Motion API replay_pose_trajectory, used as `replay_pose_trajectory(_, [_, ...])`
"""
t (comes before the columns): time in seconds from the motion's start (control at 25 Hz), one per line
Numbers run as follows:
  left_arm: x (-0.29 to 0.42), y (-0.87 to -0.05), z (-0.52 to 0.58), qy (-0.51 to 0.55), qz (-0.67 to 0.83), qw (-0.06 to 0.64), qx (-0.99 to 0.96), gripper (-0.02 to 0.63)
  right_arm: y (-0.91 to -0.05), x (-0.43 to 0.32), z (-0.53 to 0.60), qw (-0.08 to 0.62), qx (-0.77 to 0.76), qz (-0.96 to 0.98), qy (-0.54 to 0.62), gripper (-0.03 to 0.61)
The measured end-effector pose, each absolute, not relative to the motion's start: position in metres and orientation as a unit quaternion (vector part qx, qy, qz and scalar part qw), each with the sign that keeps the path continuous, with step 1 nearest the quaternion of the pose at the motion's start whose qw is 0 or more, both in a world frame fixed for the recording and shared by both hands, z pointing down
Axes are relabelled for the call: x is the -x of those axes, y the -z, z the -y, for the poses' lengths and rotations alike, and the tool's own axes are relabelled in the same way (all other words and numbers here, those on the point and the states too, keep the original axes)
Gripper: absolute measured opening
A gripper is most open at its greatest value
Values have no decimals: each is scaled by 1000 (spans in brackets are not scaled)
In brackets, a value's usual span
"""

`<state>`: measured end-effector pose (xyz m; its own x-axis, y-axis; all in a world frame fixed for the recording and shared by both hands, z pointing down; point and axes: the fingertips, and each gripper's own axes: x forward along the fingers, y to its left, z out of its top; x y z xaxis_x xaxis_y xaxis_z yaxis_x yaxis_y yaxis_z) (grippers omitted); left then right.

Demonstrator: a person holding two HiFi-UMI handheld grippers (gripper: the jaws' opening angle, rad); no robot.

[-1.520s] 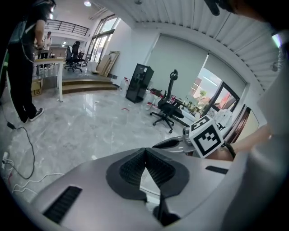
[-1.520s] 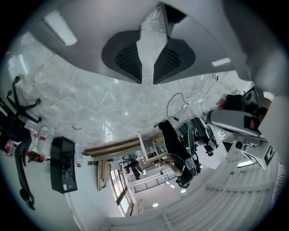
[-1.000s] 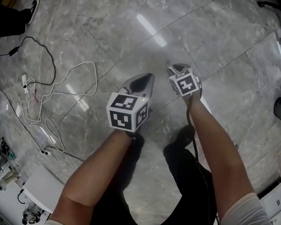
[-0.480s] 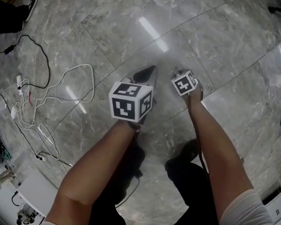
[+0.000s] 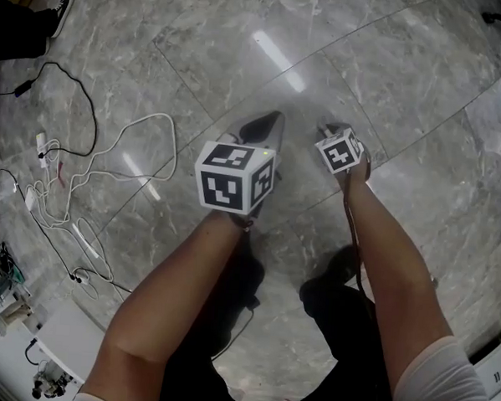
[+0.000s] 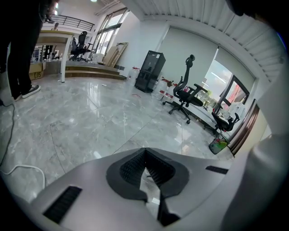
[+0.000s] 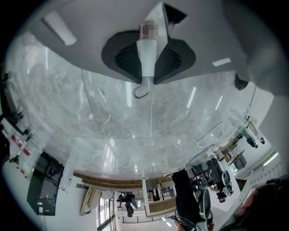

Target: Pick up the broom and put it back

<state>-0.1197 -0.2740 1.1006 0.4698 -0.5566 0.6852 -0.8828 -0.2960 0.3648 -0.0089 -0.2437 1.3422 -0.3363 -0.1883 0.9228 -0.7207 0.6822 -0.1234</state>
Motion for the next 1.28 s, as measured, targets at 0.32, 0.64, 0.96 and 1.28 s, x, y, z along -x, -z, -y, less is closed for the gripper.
replay_pose_trajectory(0.32, [102, -928, 232, -226, 454, 370, -779, 5, -1069, -7, 222, 373, -334, 836, -227, 86])
replay_pose_trajectory(0.64, [77, -655, 190, -203, 433, 354, -804, 5, -733, -58, 159, 287, -370, 868, -167, 84])
replay_pose_trajectory(0.96, [32, -449, 156, -175, 425, 300, -836, 5, -500, -118, 138, 196, -430, 874, -115, 84])
replay_pose_trajectory(1.28, [30, -267, 142, -114, 436, 215, -866, 5, -303, -89, 121, 112, -444, 886, -75, 84])
